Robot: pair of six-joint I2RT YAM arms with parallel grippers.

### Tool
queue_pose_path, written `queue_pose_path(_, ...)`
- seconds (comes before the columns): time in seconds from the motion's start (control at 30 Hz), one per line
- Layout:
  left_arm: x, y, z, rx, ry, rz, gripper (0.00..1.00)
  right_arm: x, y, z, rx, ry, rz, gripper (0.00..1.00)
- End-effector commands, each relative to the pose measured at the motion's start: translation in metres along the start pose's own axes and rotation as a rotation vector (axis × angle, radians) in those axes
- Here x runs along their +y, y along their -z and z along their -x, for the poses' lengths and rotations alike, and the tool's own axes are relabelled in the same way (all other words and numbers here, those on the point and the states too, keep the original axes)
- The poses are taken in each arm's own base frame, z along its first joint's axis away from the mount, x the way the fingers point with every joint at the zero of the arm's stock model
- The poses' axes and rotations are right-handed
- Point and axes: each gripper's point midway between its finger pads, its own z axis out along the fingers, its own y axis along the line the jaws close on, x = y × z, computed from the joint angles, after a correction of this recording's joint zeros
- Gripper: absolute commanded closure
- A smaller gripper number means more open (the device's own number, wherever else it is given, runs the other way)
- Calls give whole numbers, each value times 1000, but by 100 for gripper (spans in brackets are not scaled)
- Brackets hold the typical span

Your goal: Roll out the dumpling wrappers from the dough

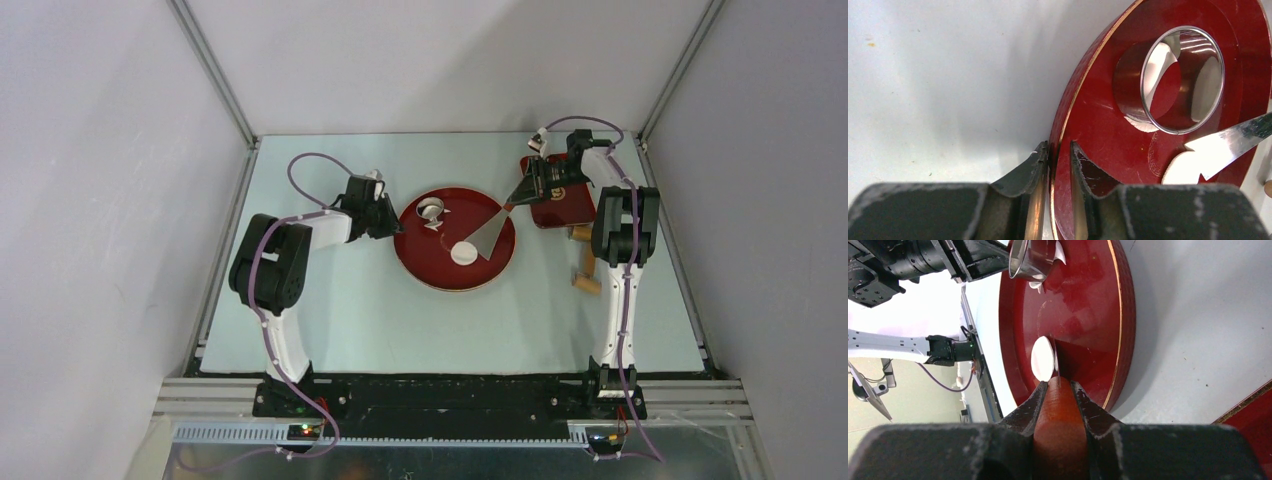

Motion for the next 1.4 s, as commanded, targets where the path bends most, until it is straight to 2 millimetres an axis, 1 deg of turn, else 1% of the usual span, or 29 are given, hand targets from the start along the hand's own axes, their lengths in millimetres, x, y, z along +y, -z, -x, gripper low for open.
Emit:
queue_pose_path(0.0, -15, -3, 1, 12, -15, -43, 75, -1, 5, 8, -21, 66, -58, 100)
queue_pose_path(0.07, -15, -2, 1, 12, -14, -46, 75, 0, 4, 10, -35, 51, -60, 100)
queue_pose_path(0.17, -16, -3, 1, 14, -9, -50, 75, 2, -1, 3, -24, 21, -27, 100)
queue_pose_path(0.2, -17, -3, 0, 16, -9, -52, 75, 7, -13, -4, 9, 17, -11, 100)
queue_pose_path(0.27, -17, -3, 0, 17, -8, -54, 75, 10, -23, -10, 35, 18, 2, 100)
queue_pose_path(0.33, -17, -3, 0, 18, -8, -54, 75, 16, -28, -13, 47, 22, 30, 100)
queue_pose_path(0.43, -18, -2, 1, 14, -9, -55, 75, 19, -32, -14, 58, 47, 13, 100)
queue_pose_path(0.47, -18, -2, 1, 14, -9, -55, 75, 23, -33, -14, 62, 63, 11, 100)
queue_pose_path(0.6, -19, -1, 2, 10, -8, -57, 76, 31, -42, -18, 77, 106, 11, 100)
queue_pose_path(0.7, -20, -1, 2, 12, -8, -59, 76, 29, -49, -19, 82, 83, 15, 100)
queue_pose_path(0.73, -20, -1, 2, 11, -7, -59, 76, 31, -49, -16, 77, 70, 25, 100)
queue_pose_path(0.77, -21, -1, 2, 12, -7, -60, 76, 27, -52, -17, 79, 50, 29, 100)
queue_pose_path(0.83, -21, 0, 2, 11, -10, -61, 76, 24, -52, -12, 72, 20, 40, 100)
queue_pose_path(0.97, -22, 2, 4, 5, -11, -63, 76, 18, -54, -11, 69, -26, 53, 100)
queue_pose_path(1.13, -24, 3, 5, 2, -9, -67, 76, 25, -58, -7, 41, -61, 132, 100)
queue_pose_path(1.27, -25, 5, 7, -5, -15, -70, 75, 25, -56, -4, 15, -96, 204, 100)
queue_pose_path(1.37, -27, 7, 9, -11, -16, -73, 73, 30, -51, -5, 6, -108, 243, 100)
